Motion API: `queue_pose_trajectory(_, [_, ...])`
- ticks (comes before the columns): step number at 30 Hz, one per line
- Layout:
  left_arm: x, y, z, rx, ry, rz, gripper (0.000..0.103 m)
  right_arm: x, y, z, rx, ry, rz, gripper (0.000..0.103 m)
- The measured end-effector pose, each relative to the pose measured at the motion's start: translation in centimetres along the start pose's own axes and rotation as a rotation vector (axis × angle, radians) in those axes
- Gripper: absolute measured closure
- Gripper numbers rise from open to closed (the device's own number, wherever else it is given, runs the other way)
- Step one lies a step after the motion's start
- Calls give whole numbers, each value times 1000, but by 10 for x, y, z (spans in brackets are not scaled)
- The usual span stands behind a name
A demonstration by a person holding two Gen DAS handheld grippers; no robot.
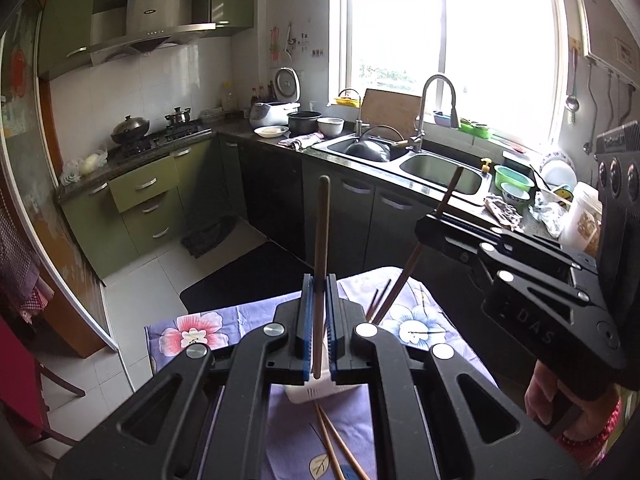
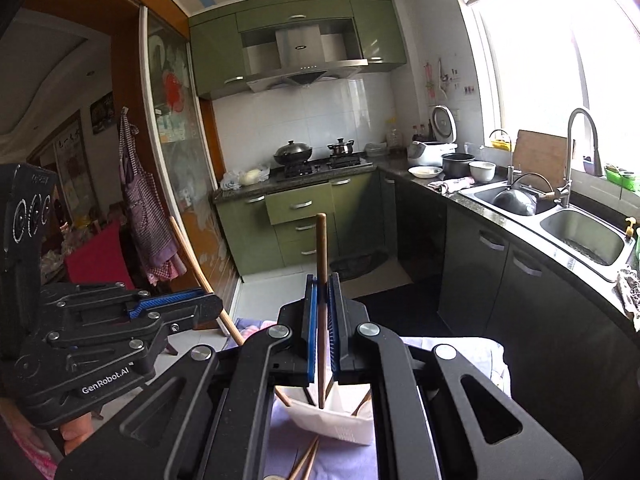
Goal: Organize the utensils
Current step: 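Lift the chopsticks with both tools and drop them into the white holder, then grasp a wooden chopstick with the left tool while the right tool grasps the last one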
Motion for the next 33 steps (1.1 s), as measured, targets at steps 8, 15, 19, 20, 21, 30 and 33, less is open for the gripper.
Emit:
queue_pose_trajectory(8, [57, 10, -6, -19, 85, 13, 97, 71, -16, -24, 1, 135, -35, 97])
queue_pose_trajectory(15, [88, 15, -28, -11, 157, 35, 86, 104, -23, -52, 5, 203, -44, 96])
queue_pose_trajectory(19, [81, 18, -30, -23, 142, 44, 62, 99, -20, -55, 1, 199, -45, 94])
queue_pose_trajectory(20, [78, 17, -30, -21, 138, 45, 62, 94, -19, -54, -3, 187, -48, 91])
queue_pose_trajectory(21, [74, 16, -31, -19, 135, 40, 62, 89, -17, -54, -6, 181, -48, 90])
queue_pose_trajectory(30, [64, 6, -92, -18, 192, -22, 62, 35, 1, -101, -33, 158, -12, 83])
queue_pose_trajectory(33, [86, 4, -134, -36, 265, -53, 62, 43, -4, -147, -22, 231, -8, 79])
Point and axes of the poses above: each gripper's, at about its wrist camera, not at the fingertips, and x roughly the way its jaws point, y to its left, z to its top, the point moved 10 cm from there along x, roughly the way its jaws point, and after that the axes turned 15 degrees about y, right-handed, at the moved point
